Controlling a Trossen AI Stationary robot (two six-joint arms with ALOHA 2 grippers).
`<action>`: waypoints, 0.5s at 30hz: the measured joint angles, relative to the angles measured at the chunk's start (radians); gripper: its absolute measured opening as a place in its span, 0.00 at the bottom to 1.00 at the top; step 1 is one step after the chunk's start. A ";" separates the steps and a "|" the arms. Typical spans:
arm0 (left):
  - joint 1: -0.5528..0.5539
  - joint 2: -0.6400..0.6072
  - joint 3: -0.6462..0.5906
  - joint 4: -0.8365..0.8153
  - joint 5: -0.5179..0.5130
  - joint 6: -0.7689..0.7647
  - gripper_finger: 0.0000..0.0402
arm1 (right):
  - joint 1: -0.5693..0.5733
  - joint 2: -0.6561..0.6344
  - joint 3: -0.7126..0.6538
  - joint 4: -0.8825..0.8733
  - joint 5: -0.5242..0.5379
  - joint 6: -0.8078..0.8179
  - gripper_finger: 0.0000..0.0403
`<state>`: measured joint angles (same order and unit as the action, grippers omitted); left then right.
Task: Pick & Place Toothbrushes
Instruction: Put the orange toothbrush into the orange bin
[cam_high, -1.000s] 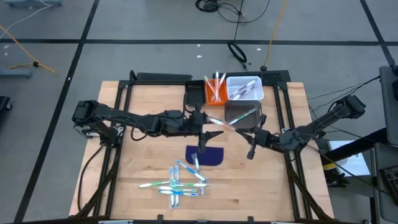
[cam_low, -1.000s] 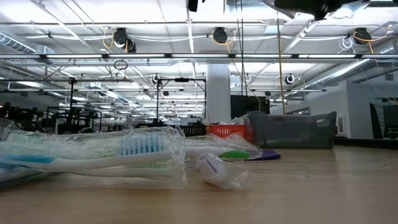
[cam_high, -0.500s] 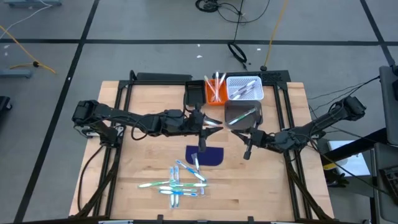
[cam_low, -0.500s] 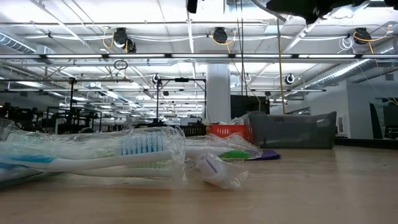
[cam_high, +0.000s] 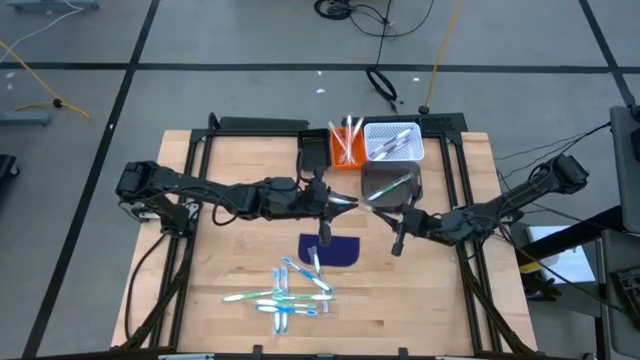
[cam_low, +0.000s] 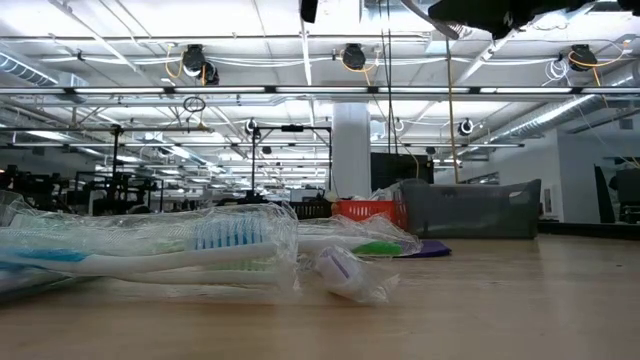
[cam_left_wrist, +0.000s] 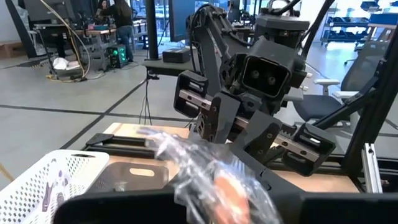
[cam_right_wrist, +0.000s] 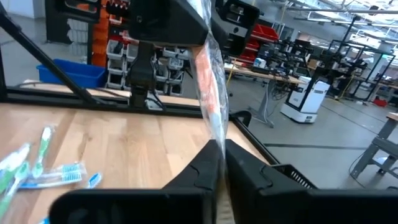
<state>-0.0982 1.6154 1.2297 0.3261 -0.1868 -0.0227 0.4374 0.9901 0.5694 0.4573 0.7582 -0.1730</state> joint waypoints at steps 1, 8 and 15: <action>0.001 0.000 0.000 -0.005 -0.001 0.000 0.03 | 0.000 0.000 0.000 -0.010 0.001 0.000 0.04; 0.015 0.000 0.000 -0.037 -0.021 0.003 0.03 | 0.000 0.000 0.000 -0.057 0.011 0.002 0.18; 0.054 0.000 0.000 -0.090 -0.037 -0.005 0.03 | 0.000 0.000 0.000 -0.136 0.181 0.020 0.33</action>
<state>-0.0440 1.6154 1.2297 0.2358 -0.2240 -0.0280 0.4377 0.9905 0.5694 0.3215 0.9391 -0.1532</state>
